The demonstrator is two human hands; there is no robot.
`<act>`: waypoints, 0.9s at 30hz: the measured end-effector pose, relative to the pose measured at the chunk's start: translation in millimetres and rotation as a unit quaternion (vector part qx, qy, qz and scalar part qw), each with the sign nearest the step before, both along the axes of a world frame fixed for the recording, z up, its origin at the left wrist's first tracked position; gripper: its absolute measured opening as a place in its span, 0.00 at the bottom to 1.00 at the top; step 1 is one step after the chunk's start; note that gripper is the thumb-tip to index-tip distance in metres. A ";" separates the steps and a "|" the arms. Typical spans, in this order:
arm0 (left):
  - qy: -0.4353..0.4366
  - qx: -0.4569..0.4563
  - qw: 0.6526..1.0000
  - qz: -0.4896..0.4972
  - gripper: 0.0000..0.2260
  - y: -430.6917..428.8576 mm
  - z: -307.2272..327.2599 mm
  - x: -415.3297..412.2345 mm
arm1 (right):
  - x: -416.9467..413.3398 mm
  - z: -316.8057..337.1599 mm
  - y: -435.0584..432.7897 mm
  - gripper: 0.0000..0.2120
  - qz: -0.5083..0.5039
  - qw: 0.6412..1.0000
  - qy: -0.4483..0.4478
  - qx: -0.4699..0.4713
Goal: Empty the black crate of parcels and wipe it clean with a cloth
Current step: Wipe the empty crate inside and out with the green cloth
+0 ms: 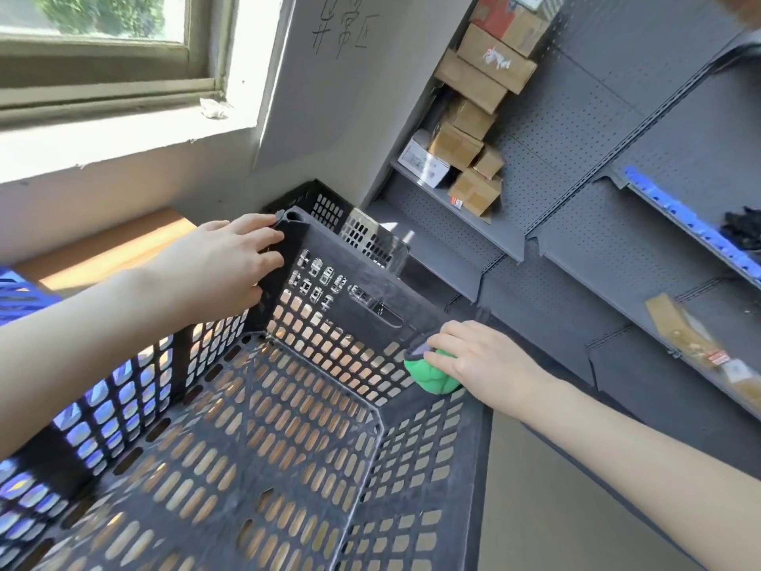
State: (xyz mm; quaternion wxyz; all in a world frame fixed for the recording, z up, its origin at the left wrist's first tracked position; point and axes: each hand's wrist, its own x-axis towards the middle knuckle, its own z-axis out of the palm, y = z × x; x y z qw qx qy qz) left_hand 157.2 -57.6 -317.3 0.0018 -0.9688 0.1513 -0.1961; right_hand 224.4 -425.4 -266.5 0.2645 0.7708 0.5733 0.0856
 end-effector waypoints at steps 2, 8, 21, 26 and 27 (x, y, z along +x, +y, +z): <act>0.004 -0.007 1.000 0.005 0.18 -1.1 0.0 0.1 | 0.7 -7.0 6.2 0.05 -0.004 1.000 0.015 -0.006; 0.017 -0.020 0.999 0.019 0.17 -5.9 7.6 -5.6 | 4.0 -13.9 20.3 0.08 0.011 0.998 0.054 0.022; 0.038 -0.082 0.979 0.181 0.20 -57.4 26.5 -71.9 | 8.2 -1.6 26.9 0.25 0.069 0.936 0.213 0.271; 0.089 -0.097 0.954 0.270 0.18 -92.5 28.4 -137.3 | 10.6 4.6 28.3 0.24 0.101 0.909 0.291 0.280; 0.093 -0.102 0.947 0.291 0.18 -99.0 29.8 -150.5 | 10.2 5.6 30.6 0.24 0.107 0.905 0.305 0.278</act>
